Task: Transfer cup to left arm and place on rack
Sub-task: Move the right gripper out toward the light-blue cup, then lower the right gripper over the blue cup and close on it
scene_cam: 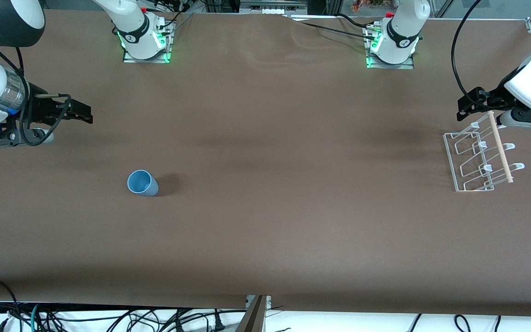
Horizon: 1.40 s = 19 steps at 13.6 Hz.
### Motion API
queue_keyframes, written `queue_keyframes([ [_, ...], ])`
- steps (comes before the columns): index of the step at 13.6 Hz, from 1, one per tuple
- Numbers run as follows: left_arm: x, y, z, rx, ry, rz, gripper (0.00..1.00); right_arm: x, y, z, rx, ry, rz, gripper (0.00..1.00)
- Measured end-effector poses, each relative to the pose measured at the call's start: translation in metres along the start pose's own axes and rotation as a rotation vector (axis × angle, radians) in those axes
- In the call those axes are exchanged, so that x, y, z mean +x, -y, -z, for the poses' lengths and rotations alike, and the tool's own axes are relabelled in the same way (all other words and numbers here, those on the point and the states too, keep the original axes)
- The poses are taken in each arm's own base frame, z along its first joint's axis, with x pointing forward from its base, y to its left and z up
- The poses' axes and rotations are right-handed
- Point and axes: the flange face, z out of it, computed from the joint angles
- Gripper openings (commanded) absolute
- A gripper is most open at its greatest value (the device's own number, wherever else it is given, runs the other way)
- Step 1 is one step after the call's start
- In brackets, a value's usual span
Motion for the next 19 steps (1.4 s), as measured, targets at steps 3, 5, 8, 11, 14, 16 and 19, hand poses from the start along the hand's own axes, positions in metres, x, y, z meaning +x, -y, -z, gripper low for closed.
queue_keyframes([
  [3,-0.001,0.000,0.000,0.000,0.006,-0.001,1.00,0.004,0.000,0.003,0.000,-0.035,-0.001,0.99],
  [5,-0.001,-0.001,-0.001,0.000,0.007,-0.001,1.00,0.005,0.000,0.005,0.001,-0.054,-0.005,0.99],
  [8,-0.001,-0.001,0.000,0.000,0.007,-0.001,1.00,0.001,0.004,0.002,0.032,-0.018,-0.025,0.99],
  [11,-0.001,-0.001,0.000,0.000,0.008,-0.001,1.00,0.003,0.008,0.005,0.078,-0.034,-0.103,0.99],
  [14,-0.001,-0.001,0.000,0.000,0.007,-0.001,1.00,0.005,0.008,0.001,0.081,-0.026,-0.081,0.99],
  [16,-0.001,-0.001,0.000,0.000,0.007,-0.001,1.00,0.011,0.007,-0.013,0.077,-0.007,-0.081,0.99],
  [19,-0.001,-0.001,0.000,0.000,0.007,-0.002,1.00,0.032,-0.001,-0.055,0.024,-0.018,-0.030,0.99],
])
